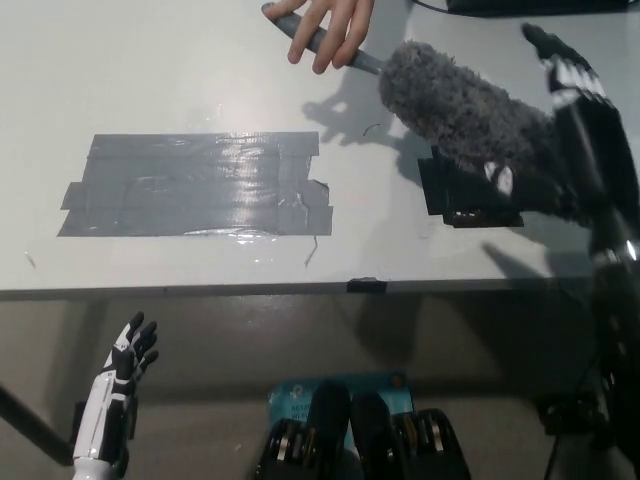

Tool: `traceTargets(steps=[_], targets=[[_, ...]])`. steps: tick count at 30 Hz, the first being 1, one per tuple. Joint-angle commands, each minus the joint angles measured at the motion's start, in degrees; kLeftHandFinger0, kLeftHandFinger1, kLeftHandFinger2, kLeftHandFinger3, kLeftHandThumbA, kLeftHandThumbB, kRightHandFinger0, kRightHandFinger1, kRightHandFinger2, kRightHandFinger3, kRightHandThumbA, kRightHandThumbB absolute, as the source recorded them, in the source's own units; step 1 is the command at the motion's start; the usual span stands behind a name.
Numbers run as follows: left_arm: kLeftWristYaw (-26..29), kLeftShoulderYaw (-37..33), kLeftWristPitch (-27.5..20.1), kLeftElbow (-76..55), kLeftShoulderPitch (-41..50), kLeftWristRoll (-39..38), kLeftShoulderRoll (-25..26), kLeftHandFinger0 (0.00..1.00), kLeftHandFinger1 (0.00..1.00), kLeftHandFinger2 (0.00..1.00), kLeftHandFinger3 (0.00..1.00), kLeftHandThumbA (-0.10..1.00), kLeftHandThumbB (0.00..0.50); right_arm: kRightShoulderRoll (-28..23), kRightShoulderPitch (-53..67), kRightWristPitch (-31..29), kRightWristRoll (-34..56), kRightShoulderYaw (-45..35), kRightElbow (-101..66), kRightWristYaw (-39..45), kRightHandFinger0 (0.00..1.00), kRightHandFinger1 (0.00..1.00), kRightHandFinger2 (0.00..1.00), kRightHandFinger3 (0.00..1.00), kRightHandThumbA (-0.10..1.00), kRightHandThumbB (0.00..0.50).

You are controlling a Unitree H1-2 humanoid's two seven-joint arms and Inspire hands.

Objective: A person hands a grey duster to the robot and the robot grabs it with its right hand and places it on the black marked spot infron tof it on the desk

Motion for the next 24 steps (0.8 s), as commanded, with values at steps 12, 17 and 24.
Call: traceTargets(steps=[12,17,24], targets=[[-1.0,-0.9,-0.9,-2.3,-1.5,0.5,1.3,1.00,1.00,1.00,1.00,0.99,0.172,-3.8,-18.3,13.7,-7.1,8.8,23.1,7.3,1.00,1.00,1.00,1.00,1.00,0.500],[-1.1,-1.3,-0.8,-2.1,-1.8,0.6,1.4,1.00,1.00,1.00,1.00,0.98,0.161,-3.9,-20.8,14.7,-6.6,10.6,29.5,7.3,1.00,1.00,1.00,1.00,0.97,0.500],[-0.9,-1.8,-0.5,-2.5,-1.7,0.9,1.5,1.00,1.00,1.00,1.00,0.98,0.186,-2.6,-22.3,13.8,-6.0,9.5,37.3,-3.2,0.43,0.43,0.59,0.93,0.04,0.364]])
